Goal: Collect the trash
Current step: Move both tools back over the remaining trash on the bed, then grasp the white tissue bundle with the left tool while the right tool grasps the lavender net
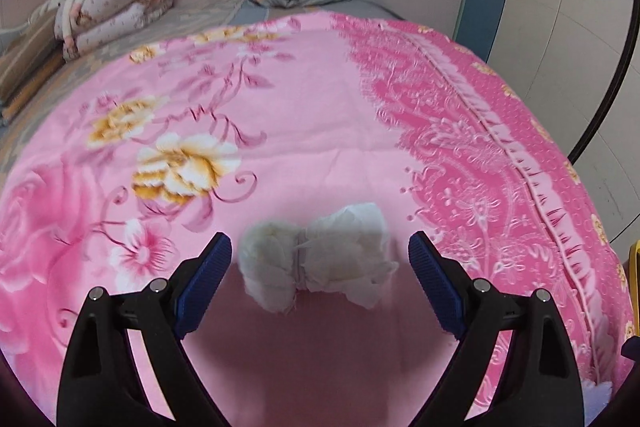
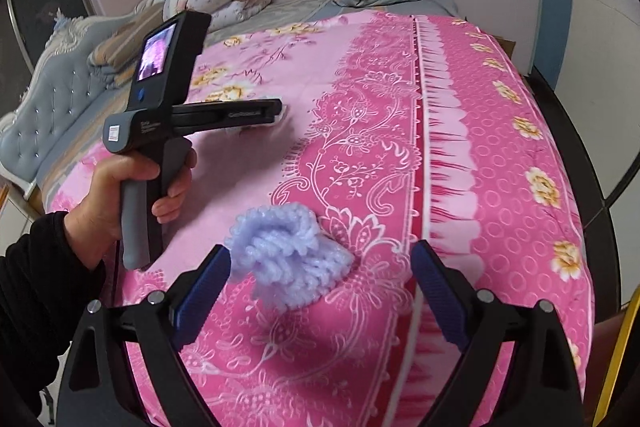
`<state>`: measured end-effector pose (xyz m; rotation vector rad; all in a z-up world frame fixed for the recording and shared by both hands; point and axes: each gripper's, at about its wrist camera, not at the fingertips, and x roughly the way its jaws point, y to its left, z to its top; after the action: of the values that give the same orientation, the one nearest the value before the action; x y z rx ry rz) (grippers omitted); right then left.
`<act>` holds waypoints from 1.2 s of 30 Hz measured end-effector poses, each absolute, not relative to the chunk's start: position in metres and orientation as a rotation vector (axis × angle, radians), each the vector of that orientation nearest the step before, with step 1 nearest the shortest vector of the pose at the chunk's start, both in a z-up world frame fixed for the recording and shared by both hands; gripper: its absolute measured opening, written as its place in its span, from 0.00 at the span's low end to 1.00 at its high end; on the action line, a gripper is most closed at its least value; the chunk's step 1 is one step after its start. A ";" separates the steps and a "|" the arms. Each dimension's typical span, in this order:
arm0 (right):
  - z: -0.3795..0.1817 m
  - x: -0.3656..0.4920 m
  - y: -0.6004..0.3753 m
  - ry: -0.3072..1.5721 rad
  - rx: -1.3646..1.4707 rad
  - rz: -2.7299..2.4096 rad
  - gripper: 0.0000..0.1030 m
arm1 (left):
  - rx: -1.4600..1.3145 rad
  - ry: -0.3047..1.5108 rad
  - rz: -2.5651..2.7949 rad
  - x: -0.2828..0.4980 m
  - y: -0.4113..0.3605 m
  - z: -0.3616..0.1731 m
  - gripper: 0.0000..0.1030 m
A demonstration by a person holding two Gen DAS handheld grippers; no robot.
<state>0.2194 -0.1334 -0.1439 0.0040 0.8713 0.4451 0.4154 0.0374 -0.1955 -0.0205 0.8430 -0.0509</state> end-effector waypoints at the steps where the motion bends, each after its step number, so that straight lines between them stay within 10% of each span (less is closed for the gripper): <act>1: -0.148 0.223 -0.130 0.872 -0.004 0.444 0.85 | -0.025 0.850 -0.055 0.418 0.038 -0.199 0.83; 36: -0.171 0.293 -0.088 0.842 -0.059 0.505 0.85 | -0.214 0.817 -0.121 0.429 0.065 -0.224 0.53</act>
<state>0.2927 -0.0876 -0.1712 -0.0589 0.8419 0.5048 0.4292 0.0651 -0.2235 -0.2140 0.8166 -0.1213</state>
